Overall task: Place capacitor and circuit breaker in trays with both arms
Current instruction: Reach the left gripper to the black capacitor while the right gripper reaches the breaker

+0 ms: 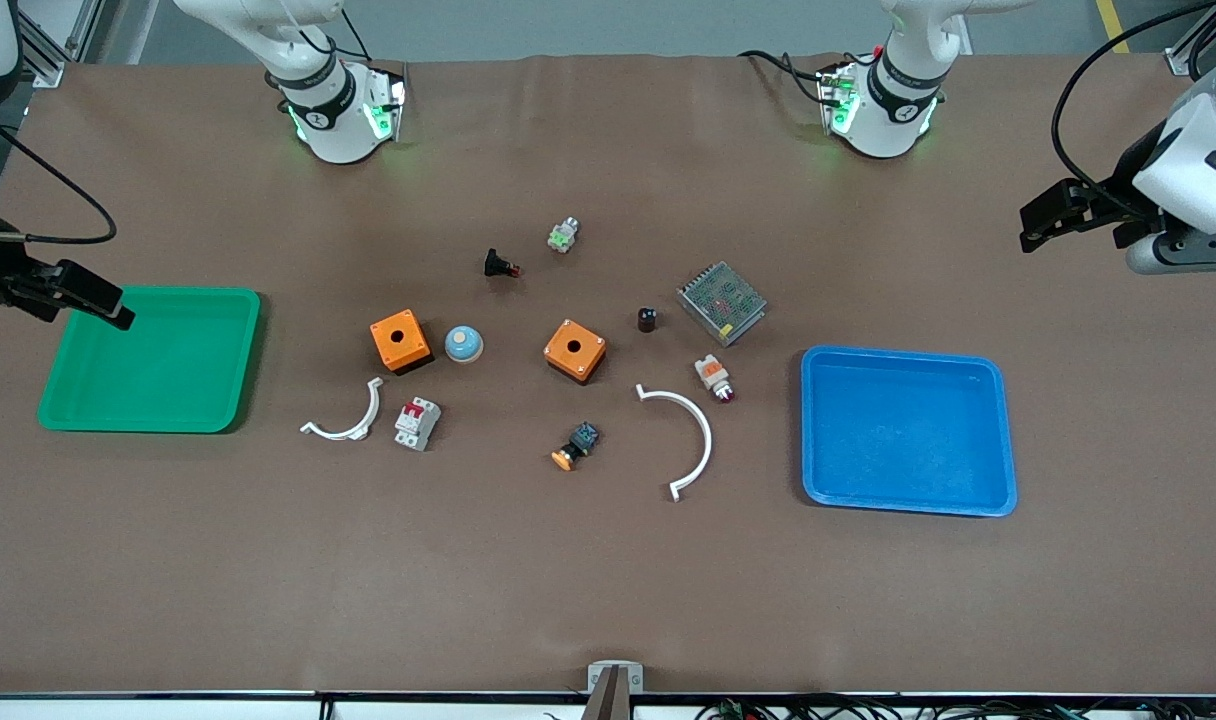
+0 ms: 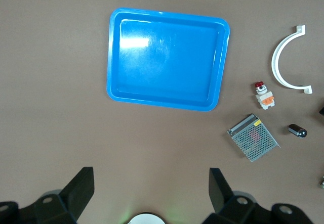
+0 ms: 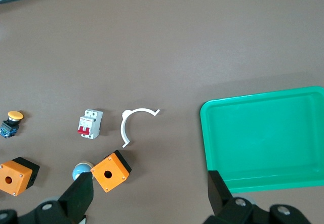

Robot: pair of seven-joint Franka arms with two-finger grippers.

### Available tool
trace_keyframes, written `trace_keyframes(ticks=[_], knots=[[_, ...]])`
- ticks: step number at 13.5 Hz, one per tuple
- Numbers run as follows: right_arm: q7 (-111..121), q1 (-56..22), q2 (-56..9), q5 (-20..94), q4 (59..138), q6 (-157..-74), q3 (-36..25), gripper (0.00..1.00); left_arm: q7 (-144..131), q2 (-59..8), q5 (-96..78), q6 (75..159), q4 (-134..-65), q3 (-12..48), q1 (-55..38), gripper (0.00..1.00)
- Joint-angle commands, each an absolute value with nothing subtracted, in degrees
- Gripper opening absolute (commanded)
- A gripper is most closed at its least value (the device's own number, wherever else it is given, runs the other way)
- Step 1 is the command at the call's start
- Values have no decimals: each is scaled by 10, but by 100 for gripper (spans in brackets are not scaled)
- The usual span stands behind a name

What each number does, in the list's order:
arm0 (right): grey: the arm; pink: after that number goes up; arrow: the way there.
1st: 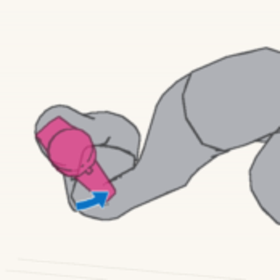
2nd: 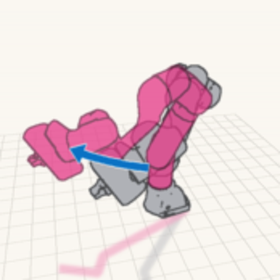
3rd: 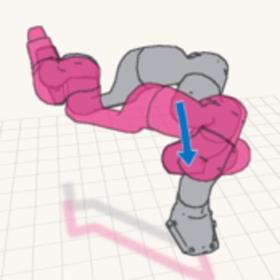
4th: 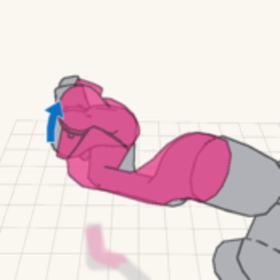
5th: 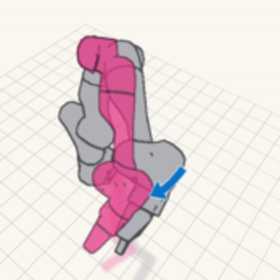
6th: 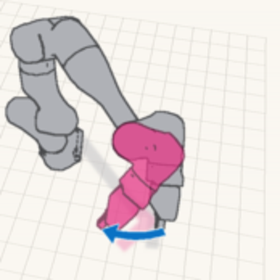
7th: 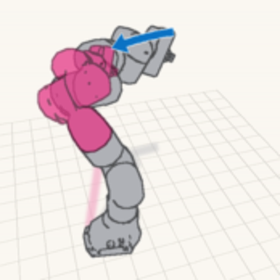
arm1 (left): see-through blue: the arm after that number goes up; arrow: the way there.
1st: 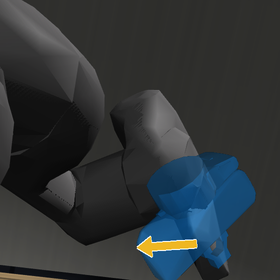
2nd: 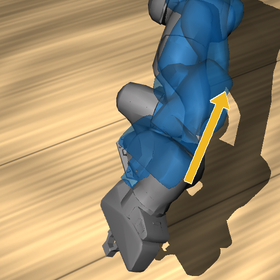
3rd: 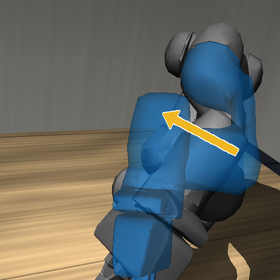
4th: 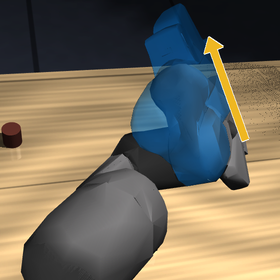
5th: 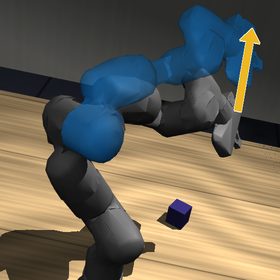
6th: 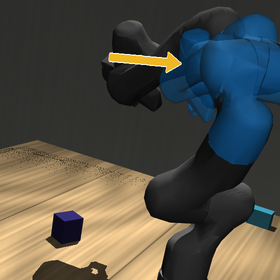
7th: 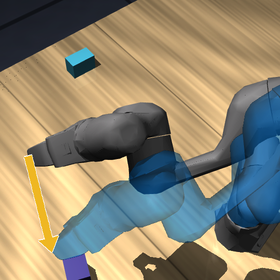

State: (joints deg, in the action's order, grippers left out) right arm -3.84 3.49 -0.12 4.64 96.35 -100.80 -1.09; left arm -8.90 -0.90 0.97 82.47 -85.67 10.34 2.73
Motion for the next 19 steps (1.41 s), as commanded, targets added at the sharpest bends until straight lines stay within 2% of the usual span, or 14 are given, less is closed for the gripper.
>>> trace_keyframes(ticks=[1, 4, 6, 8, 11, 13, 14, 15, 17, 19], knots=[[-39, 47, -3, 41, 958, -1008, 0, 100, -84, -6, 9, 813, -850, 104, 28, 100], [-39, 47, -3, 42, 958, -1008, 0, 100, -87, -20, 10, 815, -849, 104, 24, 100], [-39, 47, -3, 42, 958, -1008, 0, 100, -88, -53, 12, 816, -840, 104, 1, 100], [-38, 47, -3, 42, 958, -1008, 0, 100, -104, -90, 8, 841, -847, 112, -36, 100], [-38, 46, -4, 42, 957, -1008, 0, 100, -287, -144, 21, 897, -877, 121, -119, 100], [-37, 46, -10, 40, 955, -1012, 0, 100, -357, -164, 15, 983, -929, 124, -162, 100], [-37, 46, -24, 39, 954, -1034, 0, 100, -418, -164, 14, 1082, -999, 124, -197, 100], [-36, 47, -38, 40, 954, -1044, 0, 100, -458, -164, 14, 1137, -1034, 125, -214, 100], [-1, 52, -77, 42, 954, -1055, 0, 100, -530, -189, 14, 1206, -1066, 125, -256, 99], [22, 51, -111, 46, 954, -1070, 0, 100, -610, -229, 14, 1261, -1068, 125, -293, 95]])
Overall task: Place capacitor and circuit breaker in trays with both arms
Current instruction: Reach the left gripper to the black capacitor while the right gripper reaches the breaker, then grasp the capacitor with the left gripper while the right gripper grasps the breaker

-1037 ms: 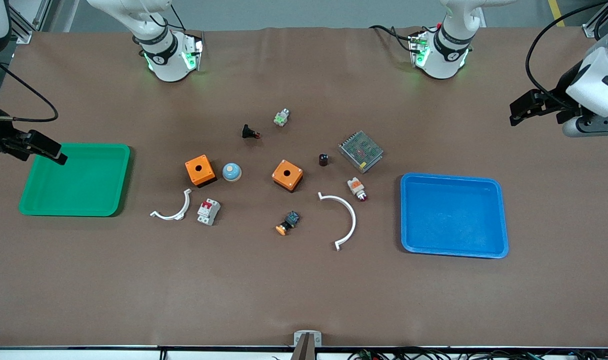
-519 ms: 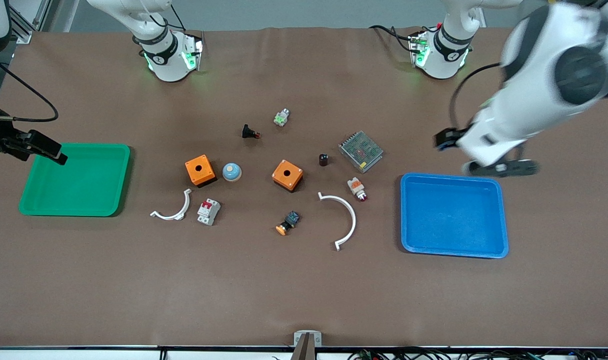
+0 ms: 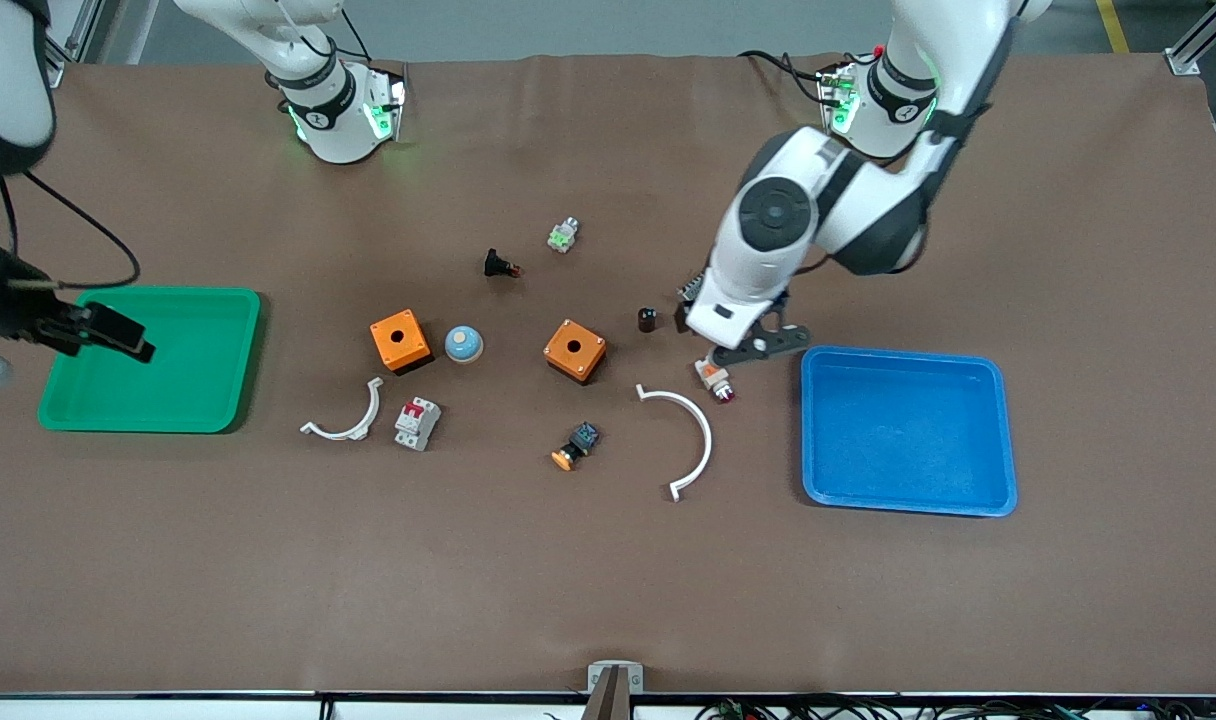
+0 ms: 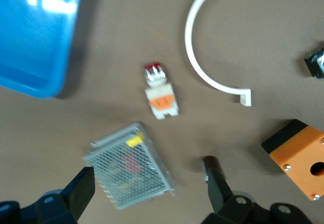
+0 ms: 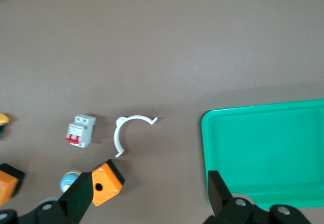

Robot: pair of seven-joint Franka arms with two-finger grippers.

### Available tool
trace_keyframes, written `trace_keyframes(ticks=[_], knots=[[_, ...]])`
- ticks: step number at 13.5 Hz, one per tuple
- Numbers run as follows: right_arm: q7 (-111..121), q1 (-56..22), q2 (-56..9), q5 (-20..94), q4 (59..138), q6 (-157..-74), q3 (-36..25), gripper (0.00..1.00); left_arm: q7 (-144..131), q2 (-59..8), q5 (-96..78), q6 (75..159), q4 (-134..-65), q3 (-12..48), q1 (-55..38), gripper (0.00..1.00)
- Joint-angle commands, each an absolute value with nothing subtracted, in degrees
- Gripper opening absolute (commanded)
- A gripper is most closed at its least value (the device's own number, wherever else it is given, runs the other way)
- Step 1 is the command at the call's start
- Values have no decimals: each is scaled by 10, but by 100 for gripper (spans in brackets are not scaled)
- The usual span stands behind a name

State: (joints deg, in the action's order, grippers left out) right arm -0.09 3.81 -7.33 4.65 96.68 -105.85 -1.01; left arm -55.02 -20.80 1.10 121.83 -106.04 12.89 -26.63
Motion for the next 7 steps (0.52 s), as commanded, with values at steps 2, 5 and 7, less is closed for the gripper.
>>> trace_keyframes(ticks=[2, 5, 7], knots=[[18, 44, -135, 59, 954, -1085, 0, 99, -664, -268, 14, 1318, -1068, 126, -315, 92], [-63, 11, -175, 81, 959, -1136, 0, 99, -715, -323, 15, 1386, -1068, 126, -344, 84], [-158, -24, -201, 81, 959, -1167, 0, 100, -727, -345, 17, 1407, -1068, 126, -351, 81]])
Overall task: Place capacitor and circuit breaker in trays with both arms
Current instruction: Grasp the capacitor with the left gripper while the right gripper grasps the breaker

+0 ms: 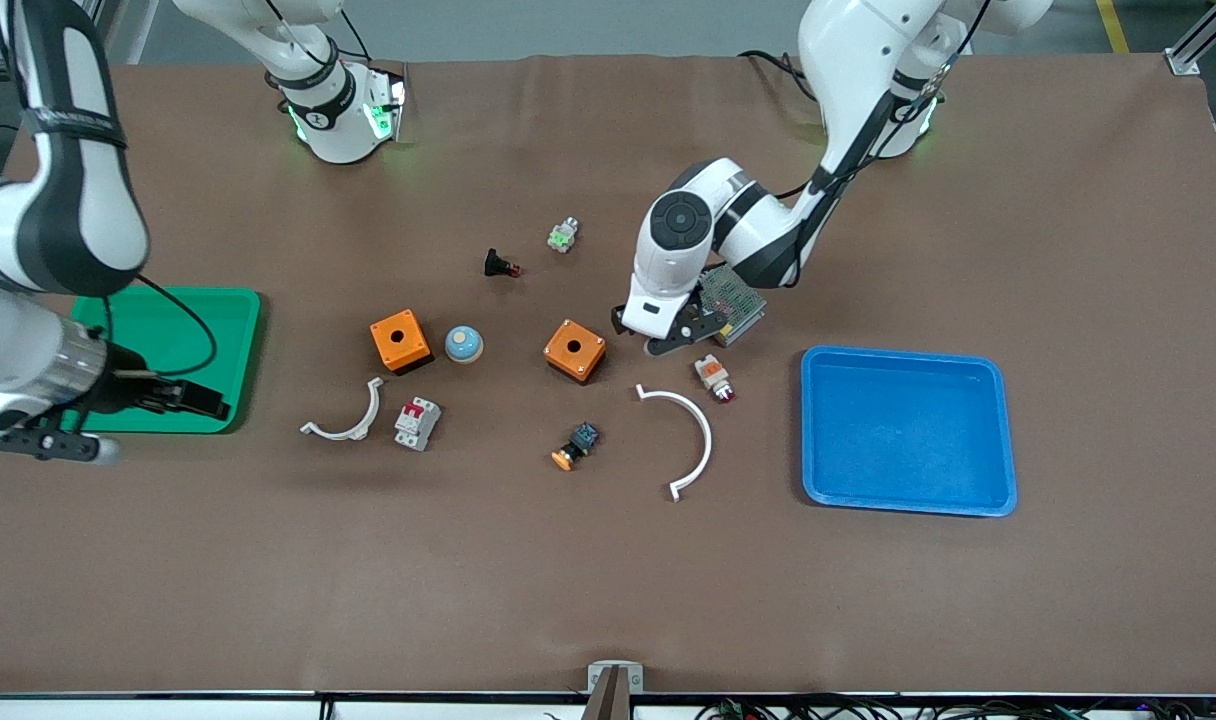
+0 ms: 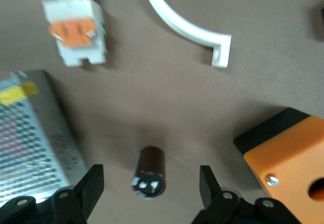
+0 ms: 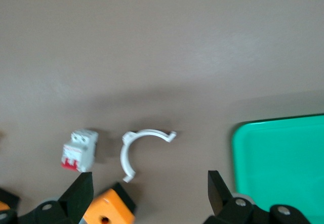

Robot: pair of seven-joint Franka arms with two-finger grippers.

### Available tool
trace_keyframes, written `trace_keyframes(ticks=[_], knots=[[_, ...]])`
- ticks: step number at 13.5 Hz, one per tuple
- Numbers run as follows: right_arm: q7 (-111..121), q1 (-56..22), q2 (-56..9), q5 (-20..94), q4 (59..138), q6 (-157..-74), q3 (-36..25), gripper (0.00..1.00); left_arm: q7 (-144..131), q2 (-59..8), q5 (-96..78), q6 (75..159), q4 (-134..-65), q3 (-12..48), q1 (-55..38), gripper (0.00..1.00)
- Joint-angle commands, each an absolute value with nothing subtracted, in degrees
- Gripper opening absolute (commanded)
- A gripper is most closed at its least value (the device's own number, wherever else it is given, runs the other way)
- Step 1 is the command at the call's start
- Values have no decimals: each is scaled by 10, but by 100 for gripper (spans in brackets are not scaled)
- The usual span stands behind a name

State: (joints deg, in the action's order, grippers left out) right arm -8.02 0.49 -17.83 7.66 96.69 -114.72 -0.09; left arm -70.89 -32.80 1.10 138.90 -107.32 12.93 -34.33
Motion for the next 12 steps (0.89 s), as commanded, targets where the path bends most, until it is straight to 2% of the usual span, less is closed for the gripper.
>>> trace_keyframes(ticks=[1, 6, 7, 8, 10, 12], knots=[[-208, -44, -215, 80, 959, -1184, 0, 100, -727, -349, 17, 1410, -1068, 126, -351, 79], [-398, -134, -304, 80, 958, -1287, 0, 100, -728, -362, 18, 1410, -1070, 126, -361, 60], [-398, -142, -318, 79, 958, -1295, 0, 100, -728, -364, 17, 1410, -1070, 126, -365, 51], [-399, -148, -328, 79, 959, -1298, 0, 100, -731, -364, 17, 1409, -1070, 126, -365, 37], [-396, -158, -341, 74, 962, -1299, 0, 100, -752, -353, 18, 1400, -1067, 126, -360, 1], [-390, -165, -350, 56, 970, -1299, -1, 100, -753, -317, 18, 1370, -1065, 126, -346, 0]])
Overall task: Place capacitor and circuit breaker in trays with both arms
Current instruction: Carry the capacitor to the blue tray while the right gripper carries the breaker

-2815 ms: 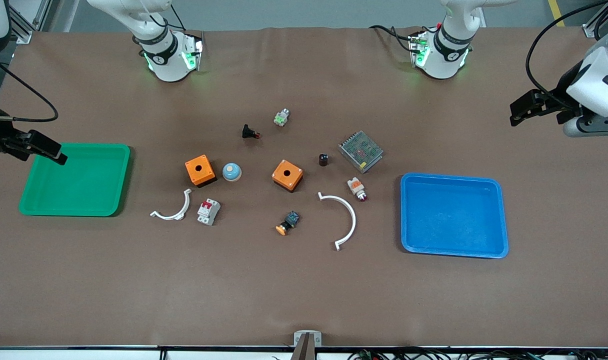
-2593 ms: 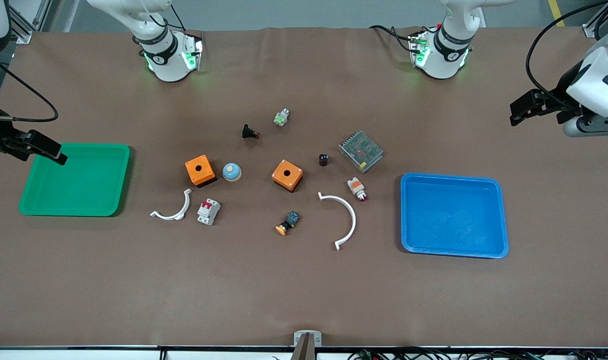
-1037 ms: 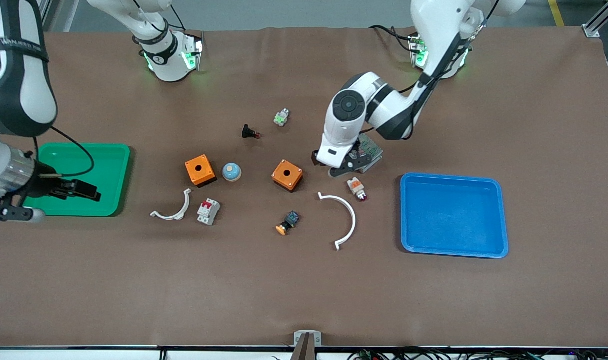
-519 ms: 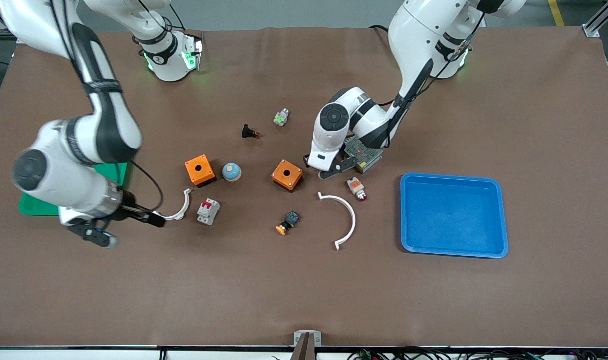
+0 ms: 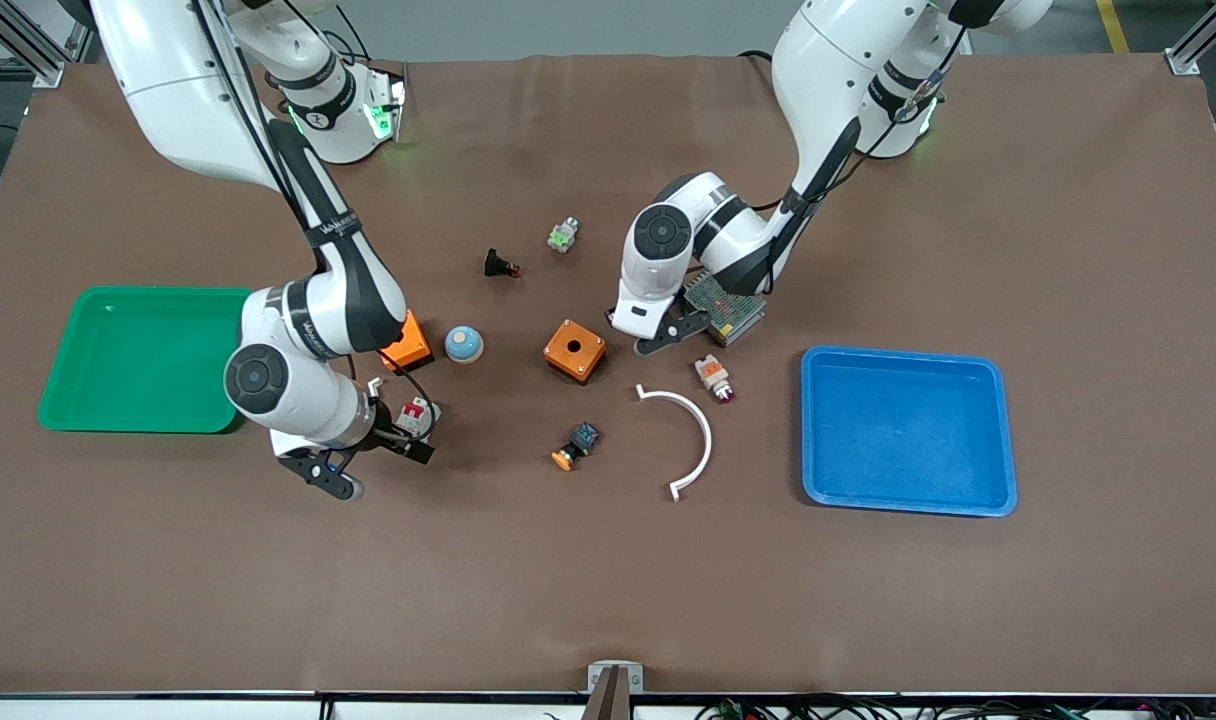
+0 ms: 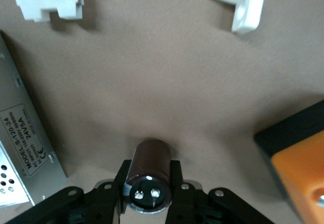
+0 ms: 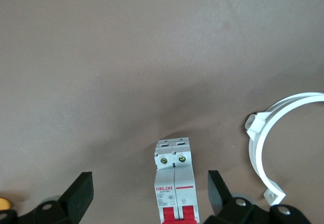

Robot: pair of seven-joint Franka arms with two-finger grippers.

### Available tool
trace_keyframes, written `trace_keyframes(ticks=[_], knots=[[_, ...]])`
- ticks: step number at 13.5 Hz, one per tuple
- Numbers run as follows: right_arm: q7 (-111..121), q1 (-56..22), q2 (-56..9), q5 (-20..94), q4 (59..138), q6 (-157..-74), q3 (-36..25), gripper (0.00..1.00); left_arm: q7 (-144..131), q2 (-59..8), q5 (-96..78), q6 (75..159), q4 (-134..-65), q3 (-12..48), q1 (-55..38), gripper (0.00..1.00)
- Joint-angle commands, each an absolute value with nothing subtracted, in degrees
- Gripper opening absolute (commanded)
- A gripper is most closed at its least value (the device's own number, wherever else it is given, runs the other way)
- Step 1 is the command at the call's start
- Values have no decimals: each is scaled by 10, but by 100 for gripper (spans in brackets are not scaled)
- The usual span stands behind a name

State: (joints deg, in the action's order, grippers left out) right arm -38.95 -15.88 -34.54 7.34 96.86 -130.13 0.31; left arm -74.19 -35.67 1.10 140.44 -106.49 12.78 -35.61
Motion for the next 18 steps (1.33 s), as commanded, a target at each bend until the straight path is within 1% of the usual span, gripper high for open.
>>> trace_keyframes(ticks=[1, 2, 3, 4, 6, 8, 9, 10, 13, 15, 18], knots=[[-391, -166, -352, 34, 976, -1300, -1, 100, -749, -298, 18, 1343, -1063, 125, -332, 0], [-391, -170, -353, 32, 981, -1301, -1, 100, -744, -272, 19, 1317, -1063, 126, -316, 0], [-391, -176, -359, 30, 986, -1300, -1, 93, -725, -231, 21, 1275, -1065, 126, -291, 0], [-391, -177, -360, 29, 989, -1300, -1, 73, -709, -209, 23, 1253, -1068, 125, -271, 0], [-390, -180, -361, 29, 990, -1299, -1, 38, -622, -177, 25, 1209, -1072, 126, -202, 0], [-390, -180, -361, 30, 990, -1297, 0, 13, -541, -168, 25, 1194, -1082, 126, -130, 0], [-390, -180, -361, 29, 989, -1297, 0, 5, -499, -170, 25, 1194, -1085, 126, -95, 0], [-388, -179, -360, 28, 986, -1297, -1, 4, -459, -175, 25, 1195, -1085, 125, -64, 0], [-346, -171, -337, 0, 978, -1290, -3, 3, -333, -201, 25, 1206, -1085, 126, 24, 0], [-293, -142, -316, -1, 977, -1263, -4, 2, -285, -220, 25, 1224, -1091, 126, 61, 0], [-163, -78, -281, 0, 979, -1215, -4, 2, -233, -249, 25, 1286, -1105, 124, 94, 0]])
